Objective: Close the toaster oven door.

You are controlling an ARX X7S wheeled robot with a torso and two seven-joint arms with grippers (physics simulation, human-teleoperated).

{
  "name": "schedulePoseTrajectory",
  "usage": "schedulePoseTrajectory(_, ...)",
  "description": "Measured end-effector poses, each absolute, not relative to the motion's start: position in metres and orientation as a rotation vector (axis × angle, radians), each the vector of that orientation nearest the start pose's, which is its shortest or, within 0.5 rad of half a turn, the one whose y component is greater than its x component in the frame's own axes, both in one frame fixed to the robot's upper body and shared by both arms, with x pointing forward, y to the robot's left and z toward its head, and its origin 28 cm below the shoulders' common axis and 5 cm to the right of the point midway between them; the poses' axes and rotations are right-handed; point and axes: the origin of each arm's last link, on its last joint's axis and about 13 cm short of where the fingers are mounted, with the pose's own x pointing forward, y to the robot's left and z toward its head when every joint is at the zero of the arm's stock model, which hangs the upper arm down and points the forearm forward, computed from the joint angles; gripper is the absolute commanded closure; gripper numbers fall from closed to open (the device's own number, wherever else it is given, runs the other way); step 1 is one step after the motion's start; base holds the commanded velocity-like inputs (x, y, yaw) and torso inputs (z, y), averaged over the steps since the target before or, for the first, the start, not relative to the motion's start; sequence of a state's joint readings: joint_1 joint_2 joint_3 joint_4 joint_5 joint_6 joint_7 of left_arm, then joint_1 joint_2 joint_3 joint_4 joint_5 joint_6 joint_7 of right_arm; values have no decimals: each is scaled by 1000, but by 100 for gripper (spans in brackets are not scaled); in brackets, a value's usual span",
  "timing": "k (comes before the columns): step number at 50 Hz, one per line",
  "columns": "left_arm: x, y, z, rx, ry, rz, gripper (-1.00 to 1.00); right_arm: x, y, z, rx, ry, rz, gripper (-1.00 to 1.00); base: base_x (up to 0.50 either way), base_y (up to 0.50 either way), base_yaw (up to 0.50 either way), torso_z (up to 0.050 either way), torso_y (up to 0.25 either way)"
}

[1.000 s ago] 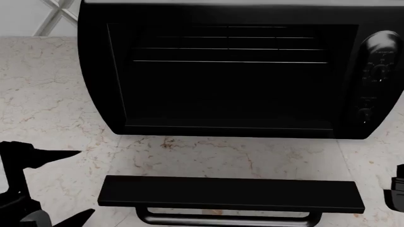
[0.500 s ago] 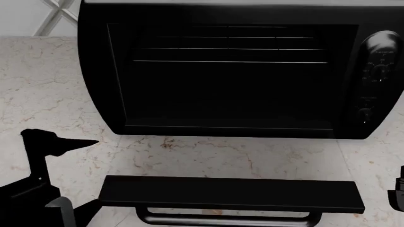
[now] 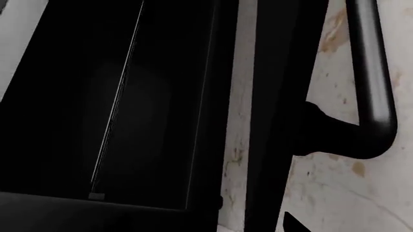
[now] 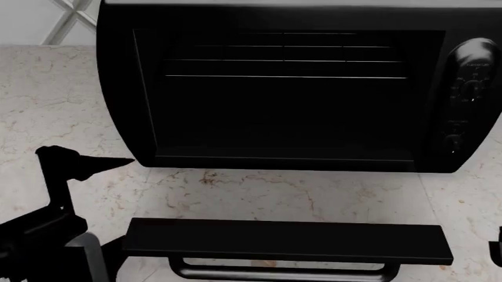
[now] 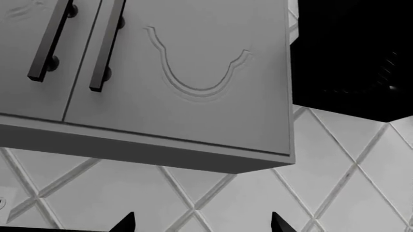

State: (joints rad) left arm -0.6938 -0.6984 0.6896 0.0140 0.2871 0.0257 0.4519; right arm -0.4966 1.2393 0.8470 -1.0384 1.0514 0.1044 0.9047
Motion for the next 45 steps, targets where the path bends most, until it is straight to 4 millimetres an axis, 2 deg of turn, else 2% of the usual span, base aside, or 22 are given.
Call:
schedulePoseTrajectory(32,309,267,152,1053,-401,-633,-100,116,-186,279,-166,-682,-218,-100,0,0,-1,0,1)
schedulePoseTrajectory(45,306,262,149,909,-374,-577,-100,114,-187,279,-163,-684,-222,-100,0,0,-1,0,2)
